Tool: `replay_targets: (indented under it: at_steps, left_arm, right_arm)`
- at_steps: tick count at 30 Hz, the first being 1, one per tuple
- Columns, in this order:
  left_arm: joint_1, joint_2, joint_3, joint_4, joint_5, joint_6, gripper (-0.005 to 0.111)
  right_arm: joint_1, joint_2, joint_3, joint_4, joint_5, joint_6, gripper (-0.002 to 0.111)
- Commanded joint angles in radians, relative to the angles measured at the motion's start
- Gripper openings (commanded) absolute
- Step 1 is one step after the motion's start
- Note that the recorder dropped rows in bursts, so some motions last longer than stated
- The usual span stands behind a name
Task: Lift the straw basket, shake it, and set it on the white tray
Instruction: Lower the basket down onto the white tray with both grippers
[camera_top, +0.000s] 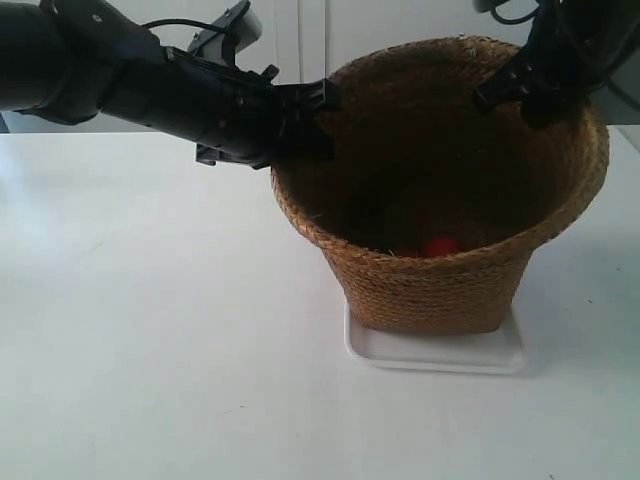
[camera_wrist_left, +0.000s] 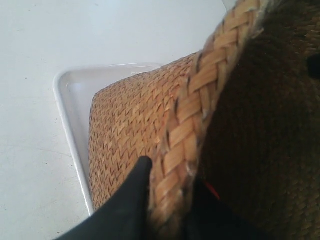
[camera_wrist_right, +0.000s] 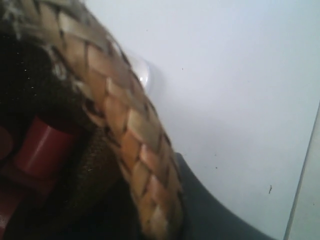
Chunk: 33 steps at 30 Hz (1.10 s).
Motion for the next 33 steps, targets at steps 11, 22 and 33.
replay_targets:
  at_steps: [11, 22, 33]
  left_arm:
    - [0.006, -0.011, -0.011, -0.05, 0.026, -0.005, 0.0]
    - [-0.011, -0.011, -0.011, -0.099, 0.038, 0.003, 0.0]
    - [-0.011, -0.011, -0.011, -0.097, 0.034, 0.04, 0.0]
  right_arm:
    - [-0.02, 0.011, 0.002, -0.147, 0.014, -0.008, 0.0]
    - [-0.032, 0.011, 0.002, -0.151, 0.037, 0.011, 0.0]
    - [-0.049, 0.011, 0.004, -0.109, 0.004, 0.011, 0.0]
